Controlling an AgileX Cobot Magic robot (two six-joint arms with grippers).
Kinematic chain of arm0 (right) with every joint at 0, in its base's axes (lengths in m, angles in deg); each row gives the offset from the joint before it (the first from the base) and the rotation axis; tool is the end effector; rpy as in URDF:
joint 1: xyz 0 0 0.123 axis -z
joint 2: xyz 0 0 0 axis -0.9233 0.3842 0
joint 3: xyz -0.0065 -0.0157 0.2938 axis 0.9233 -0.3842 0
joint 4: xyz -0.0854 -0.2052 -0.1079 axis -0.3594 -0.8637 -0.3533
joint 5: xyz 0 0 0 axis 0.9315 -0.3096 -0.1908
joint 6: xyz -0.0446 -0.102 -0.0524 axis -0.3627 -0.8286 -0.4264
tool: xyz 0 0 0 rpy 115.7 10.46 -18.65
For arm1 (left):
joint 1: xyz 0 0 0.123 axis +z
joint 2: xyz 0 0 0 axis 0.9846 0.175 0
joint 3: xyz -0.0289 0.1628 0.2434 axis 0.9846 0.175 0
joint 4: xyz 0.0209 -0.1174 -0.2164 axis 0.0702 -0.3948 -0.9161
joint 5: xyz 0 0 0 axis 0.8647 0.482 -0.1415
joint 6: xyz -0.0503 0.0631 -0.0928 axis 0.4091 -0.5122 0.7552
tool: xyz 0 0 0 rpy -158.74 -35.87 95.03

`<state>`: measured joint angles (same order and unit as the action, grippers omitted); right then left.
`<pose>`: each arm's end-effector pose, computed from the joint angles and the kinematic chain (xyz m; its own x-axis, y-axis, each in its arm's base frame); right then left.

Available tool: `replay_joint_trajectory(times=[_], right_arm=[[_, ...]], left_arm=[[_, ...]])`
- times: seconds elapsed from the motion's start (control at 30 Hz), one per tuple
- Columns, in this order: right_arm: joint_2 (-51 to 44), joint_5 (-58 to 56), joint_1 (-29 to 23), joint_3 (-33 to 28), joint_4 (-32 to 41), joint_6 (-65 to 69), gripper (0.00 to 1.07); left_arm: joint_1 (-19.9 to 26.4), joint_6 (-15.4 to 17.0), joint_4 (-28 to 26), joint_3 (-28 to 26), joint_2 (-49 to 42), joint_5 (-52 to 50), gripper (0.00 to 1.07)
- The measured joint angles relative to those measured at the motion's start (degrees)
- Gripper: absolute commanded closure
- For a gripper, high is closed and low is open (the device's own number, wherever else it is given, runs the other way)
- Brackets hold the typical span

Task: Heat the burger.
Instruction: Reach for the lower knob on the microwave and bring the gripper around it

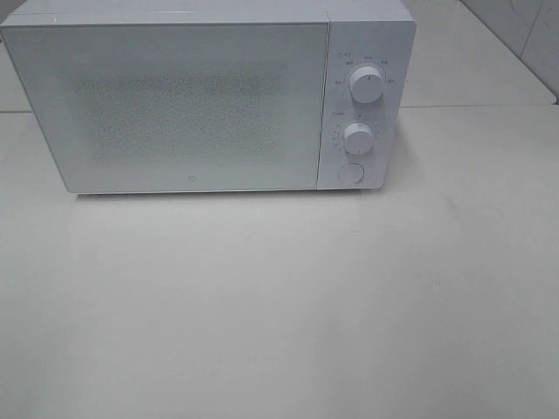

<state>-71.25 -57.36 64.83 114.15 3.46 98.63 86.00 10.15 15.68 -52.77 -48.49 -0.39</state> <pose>0.0376 -0.0125 0.2754 -0.4376 0.0526 -0.8976 0.0904 0.9958 0.0143 0.0071 -0.0086 0.2636 -0.4551 -0.0190 -0.8903 -0.0243 0.9997 -0.0089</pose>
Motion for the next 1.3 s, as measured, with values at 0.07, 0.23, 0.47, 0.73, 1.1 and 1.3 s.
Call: replay_joint_trajectory(times=[0.07,0.23,0.47,0.73,1.1,1.3], right_arm=[[2.0,0.9,0.0,0.1,0.2,0.1,0.31],[6.5,6.7,0.0,0.2,1.8,0.2,0.32],[12.2,17.9,0.0,-0.3,2.2,0.3,0.32],[17.7,30.0,0.0,-3.0,2.6,1.1,0.32],[26.9,40.7,0.0,-3.7,3.4,1.2,0.32],[33.2,45.4,0.0,-3.7,3.4,1.2,0.32]], left_arm=[[0.0,0.0,0.0,0.0,0.0,0.0,0.09],[0.0,0.0,0.0,0.0,0.0,0.0,0.09],[0.0,0.0,0.0,0.0,0.0,0.0,0.09],[0.0,0.0,0.0,0.0,0.0,0.0,0.09],[0.0,0.0,0.0,0.0,0.0,0.0,0.09],[0.0,0.0,0.0,0.0,0.0,0.0,0.09]])
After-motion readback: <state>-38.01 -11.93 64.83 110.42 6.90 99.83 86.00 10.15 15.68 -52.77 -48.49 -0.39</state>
